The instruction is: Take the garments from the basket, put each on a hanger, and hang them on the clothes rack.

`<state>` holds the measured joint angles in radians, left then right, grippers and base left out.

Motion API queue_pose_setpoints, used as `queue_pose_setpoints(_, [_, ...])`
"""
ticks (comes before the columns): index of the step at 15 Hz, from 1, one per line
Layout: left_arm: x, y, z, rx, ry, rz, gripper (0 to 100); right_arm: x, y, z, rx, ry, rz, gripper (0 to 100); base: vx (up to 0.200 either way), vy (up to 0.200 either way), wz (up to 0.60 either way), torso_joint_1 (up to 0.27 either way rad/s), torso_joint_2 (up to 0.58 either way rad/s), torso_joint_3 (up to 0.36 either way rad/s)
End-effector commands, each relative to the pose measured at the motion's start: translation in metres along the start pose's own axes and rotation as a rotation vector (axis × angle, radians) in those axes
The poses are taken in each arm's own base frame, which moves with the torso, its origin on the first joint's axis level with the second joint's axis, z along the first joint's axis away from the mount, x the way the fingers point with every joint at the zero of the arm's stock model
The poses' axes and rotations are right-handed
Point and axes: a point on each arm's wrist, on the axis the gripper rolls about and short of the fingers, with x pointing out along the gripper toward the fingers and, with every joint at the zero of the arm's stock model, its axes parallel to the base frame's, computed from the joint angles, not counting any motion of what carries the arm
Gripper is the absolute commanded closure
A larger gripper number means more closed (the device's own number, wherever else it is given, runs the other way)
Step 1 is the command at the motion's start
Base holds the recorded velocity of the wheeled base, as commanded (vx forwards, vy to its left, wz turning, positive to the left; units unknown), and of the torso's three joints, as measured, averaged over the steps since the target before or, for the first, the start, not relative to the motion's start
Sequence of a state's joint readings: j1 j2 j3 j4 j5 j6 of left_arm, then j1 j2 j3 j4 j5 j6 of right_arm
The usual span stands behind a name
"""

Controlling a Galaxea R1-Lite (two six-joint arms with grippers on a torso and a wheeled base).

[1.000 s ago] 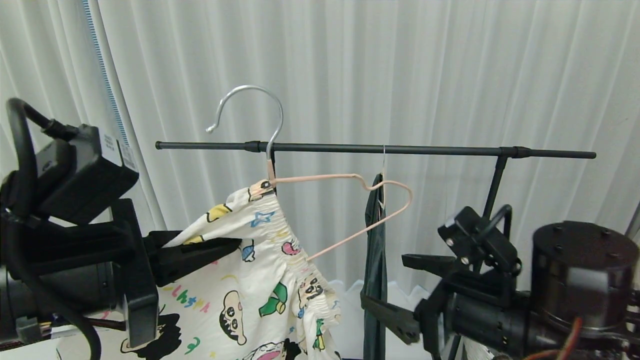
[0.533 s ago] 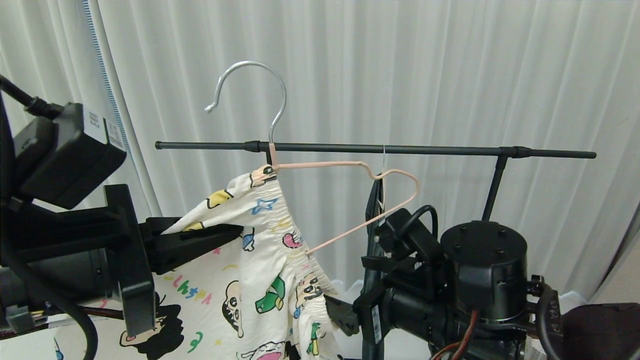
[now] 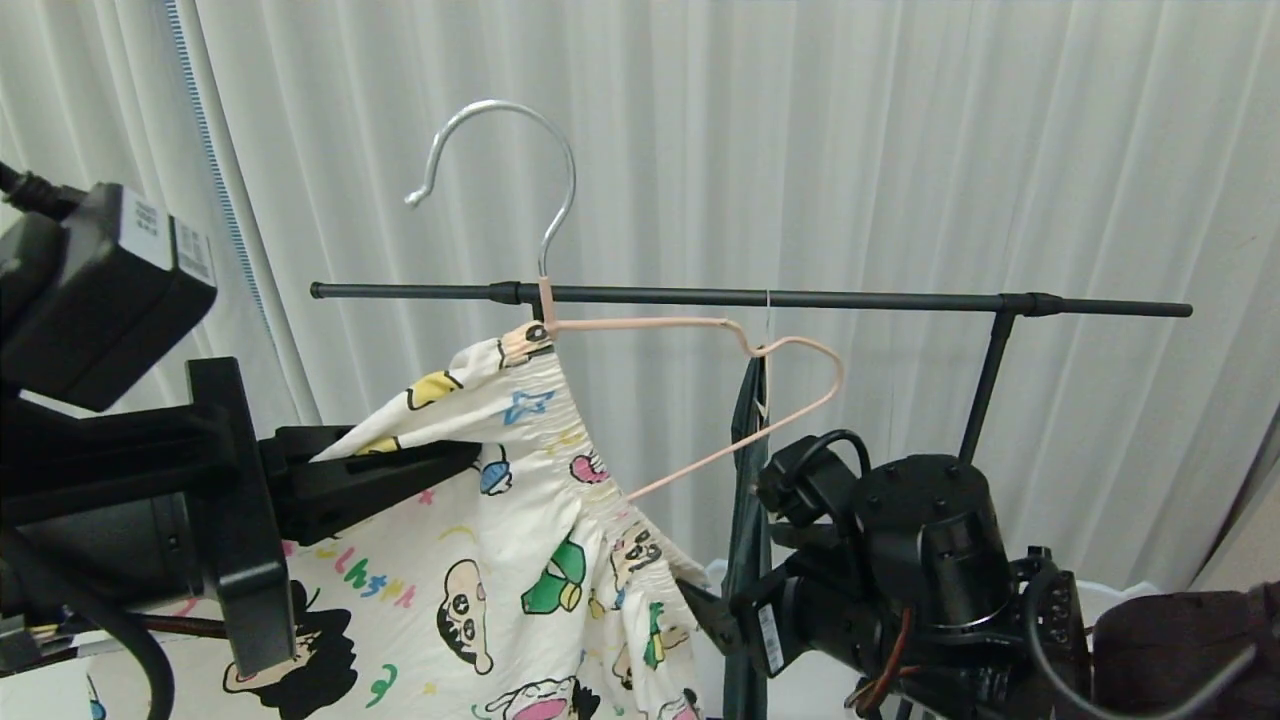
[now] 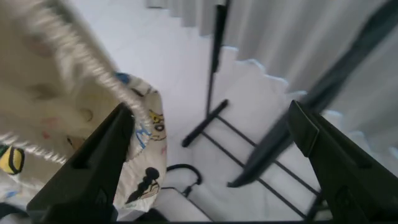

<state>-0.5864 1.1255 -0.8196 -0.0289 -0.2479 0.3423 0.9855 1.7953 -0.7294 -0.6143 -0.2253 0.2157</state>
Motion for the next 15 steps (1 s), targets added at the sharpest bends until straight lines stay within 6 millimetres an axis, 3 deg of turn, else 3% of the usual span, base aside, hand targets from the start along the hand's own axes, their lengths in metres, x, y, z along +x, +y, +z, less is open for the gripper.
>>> queue_pose_setpoints(1, [-0.001,-0.002,-0.007,-0.001,0.021,0.007,100,-0.005,-0.027,0.008,0.009,-0.02,-0.09,0,0.0,0.0,0.0,0.0,0.0,0.0])
queue_pose_setpoints(4, [-0.002,-0.007,-0.02,-0.009,0.058,0.0,100,-0.015,-0.065,0.015,-0.026,-0.037,-0.203,0,0.0,0.0,0.0,0.0,0.0,0.0])
queue_pose_setpoints(7, [-0.009,-0.017,-0.042,0.012,0.106,-0.016,100,-0.019,-0.087,0.021,-0.045,-0.048,-0.272,0,0.0,0.0,0.0,0.0,0.0,0.0])
queue_pose_setpoints(12, [-0.007,-0.024,-0.07,0.079,0.228,0.007,100,-0.025,-0.086,0.027,-0.057,-0.072,-0.262,0,0.0,0.0,0.0,0.0,0.0,0.0])
queue_pose_setpoints(15, [0.01,-0.019,-0.074,0.073,0.309,0.059,100,-0.051,-0.066,0.032,-0.12,-0.051,-0.139,0,0.0,0.0,0.0,0.0,0.0,0.0])
